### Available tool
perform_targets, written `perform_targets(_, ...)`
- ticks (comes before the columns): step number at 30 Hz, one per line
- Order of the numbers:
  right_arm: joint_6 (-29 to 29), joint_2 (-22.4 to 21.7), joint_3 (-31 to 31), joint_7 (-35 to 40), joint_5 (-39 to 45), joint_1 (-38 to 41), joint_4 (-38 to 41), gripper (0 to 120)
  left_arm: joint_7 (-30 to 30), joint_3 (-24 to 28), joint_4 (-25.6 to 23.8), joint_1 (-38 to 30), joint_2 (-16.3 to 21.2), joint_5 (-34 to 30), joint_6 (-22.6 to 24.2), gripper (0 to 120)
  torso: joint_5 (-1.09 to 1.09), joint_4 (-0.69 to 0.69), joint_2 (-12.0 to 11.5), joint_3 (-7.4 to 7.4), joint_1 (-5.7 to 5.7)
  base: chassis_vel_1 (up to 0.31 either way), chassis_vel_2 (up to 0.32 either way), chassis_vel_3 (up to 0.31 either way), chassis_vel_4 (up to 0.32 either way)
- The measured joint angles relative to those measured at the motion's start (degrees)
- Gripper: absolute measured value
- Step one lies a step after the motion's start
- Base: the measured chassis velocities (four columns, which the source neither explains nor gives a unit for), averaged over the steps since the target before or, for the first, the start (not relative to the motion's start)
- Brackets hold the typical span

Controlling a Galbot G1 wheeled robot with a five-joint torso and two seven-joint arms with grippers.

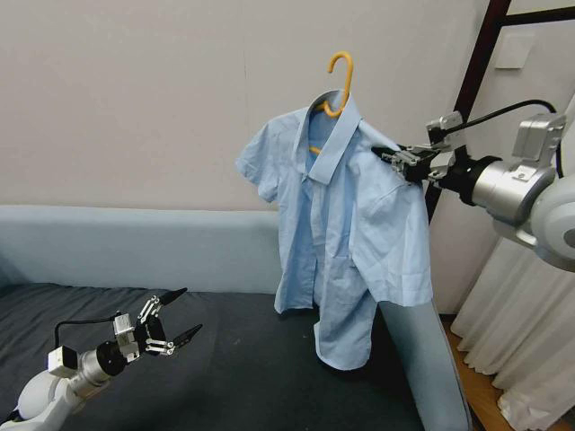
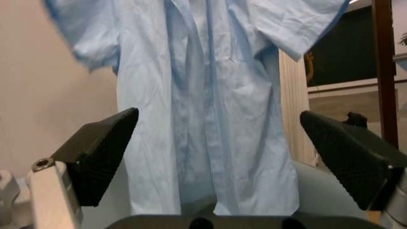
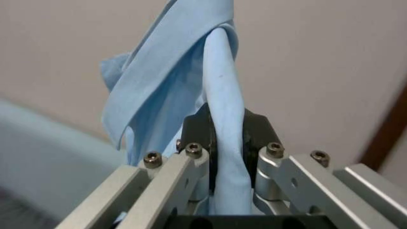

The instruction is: Pick up the clothes from the sofa and hang them on the clothes hanger.

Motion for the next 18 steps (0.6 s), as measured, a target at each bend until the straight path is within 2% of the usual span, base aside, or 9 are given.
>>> perform_targets(4,3.51,-0.47,1.71,6.44,-6.28,-4.2,-0.31,8,-0.15,0.56,0.04,-0.52,-0.34,0.17,-0.16,100,0.03,-0.02,0.0,0.01,0.0,0.0,0.0,0.0,0.0)
perform_targets(10,8.89,3.05,4.68,15.8,-16.31,-9.74,-2.3,8,-0.22,1.28,0.59,-0.95,-0.5,0.4,-0.68,100,0.03,0.01,-0.01,0.01,0.01,0.0,0.0,0.0,0.0)
perform_targets(12,9.46,3.88,5.44,16.71,-18.23,-10.04,-2.75,8,-0.25,1.35,0.68,-1.04,-0.4,0.4,-0.77,100,0.02,0.01,-0.01,0.01,0.01,0.0,0.0,0.0,0.0)
perform_targets(14,11.6,5.51,6.31,17.78,-24.42,-10.72,-4.39,8,-0.34,1.43,0.91,-1.29,-0.08,0.39,-0.94,100,0.0,0.01,-0.01,0.0,0.01,0.0,0.0,0.0,0.0)
perform_targets(15,11.72,5.57,6.33,17.8,-24.72,-10.77,-4.48,8,-0.34,1.43,0.91,-1.29,-0.08,0.39,-0.94,100,0.0,0.01,-0.01,0.0,0.01,0.0,0.0,0.0,0.0)
perform_targets(16,13.18,6.66,6.94,17.8,-29.12,-12.1,-5.95,8,-0.36,1.44,1.1,-1.36,0.15,0.32,-1.07,100,0.01,0.0,-0.01,0.01,0.01,0.0,0.0,0.0,0.0)
perform_targets(18,13.73,7.74,7.52,17.83,-31.1,-13.82,-7.05,8,-0.36,1.44,1.25,-1.32,0.29,0.26,-1.22,100,0.01,0.0,-0.01,0.01,0.01,0.0,0.0,0.0,0.0)
